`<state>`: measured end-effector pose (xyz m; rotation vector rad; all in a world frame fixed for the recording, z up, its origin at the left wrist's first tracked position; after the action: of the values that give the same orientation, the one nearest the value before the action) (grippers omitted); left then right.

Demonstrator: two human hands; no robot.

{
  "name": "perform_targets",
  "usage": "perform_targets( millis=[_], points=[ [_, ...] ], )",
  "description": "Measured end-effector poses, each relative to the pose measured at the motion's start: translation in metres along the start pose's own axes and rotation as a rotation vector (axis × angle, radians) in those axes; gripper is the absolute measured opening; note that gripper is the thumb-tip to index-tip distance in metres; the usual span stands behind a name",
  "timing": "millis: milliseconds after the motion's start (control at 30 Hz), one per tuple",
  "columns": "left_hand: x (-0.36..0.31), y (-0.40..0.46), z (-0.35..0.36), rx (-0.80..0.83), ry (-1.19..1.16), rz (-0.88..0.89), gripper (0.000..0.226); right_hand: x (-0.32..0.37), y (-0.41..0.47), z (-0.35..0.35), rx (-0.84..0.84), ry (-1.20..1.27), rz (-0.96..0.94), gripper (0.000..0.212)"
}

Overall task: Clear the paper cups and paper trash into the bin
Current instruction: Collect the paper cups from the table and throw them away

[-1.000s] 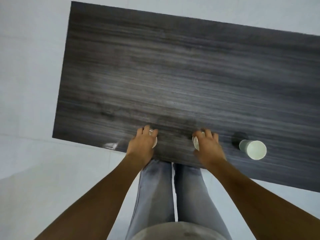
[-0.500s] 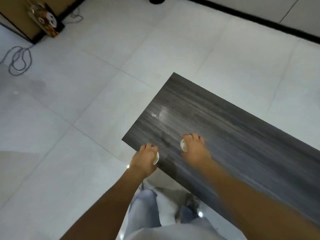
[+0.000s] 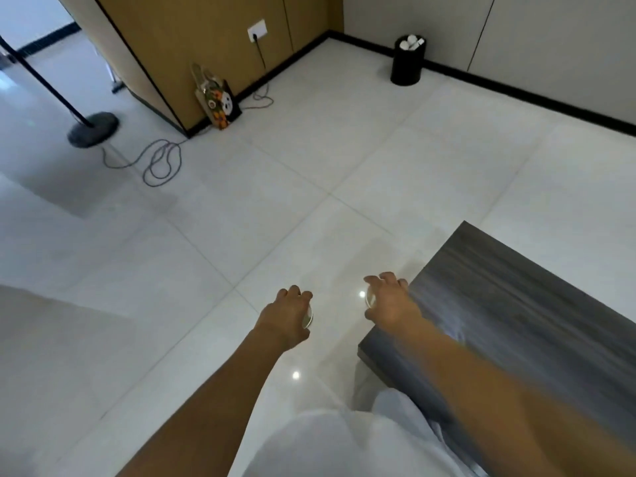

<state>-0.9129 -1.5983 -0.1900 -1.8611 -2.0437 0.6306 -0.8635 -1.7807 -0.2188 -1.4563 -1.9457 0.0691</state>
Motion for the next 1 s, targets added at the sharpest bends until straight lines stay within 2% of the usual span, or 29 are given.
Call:
perform_targets(
  millis=[200, 467, 800, 1000],
  points=[
    [0.036, 0.073, -0.052, -0.016, -0.067, -0.006, 0.062, 0.02, 0.088, -0.037, 0.003, -0.019, 0.019, 0.071],
    [0.053, 0.23, -0.161, -0.031, -0.012, 0.007, 0.061, 0.021, 0.239, -0.123, -0.079, 0.029, 0.053, 0.069],
    [0.021, 0.424, -0.283, -0.036, -0.014, 0.119, 0.063, 0.003, 0.379, -0.254, -0.156, 0.036, 0.116, 0.07],
    [-0.009, 0.568, -0.355, -0.045, -0.046, 0.192, 0.063, -0.021, 0.498, -0.349, -0.244, 0.055, 0.169, 0.071]
  ],
)
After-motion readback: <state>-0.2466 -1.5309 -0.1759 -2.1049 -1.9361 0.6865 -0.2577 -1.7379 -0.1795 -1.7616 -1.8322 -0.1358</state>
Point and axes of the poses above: each hand's wrist, its own y-axis towards the middle knuckle, its own z-axis out of the palm, x = y × z, the point moved 7 cm from there along y, towards the middle knuckle, and after that the axes turned 7 degrees about -z, right-handed, at the moved point
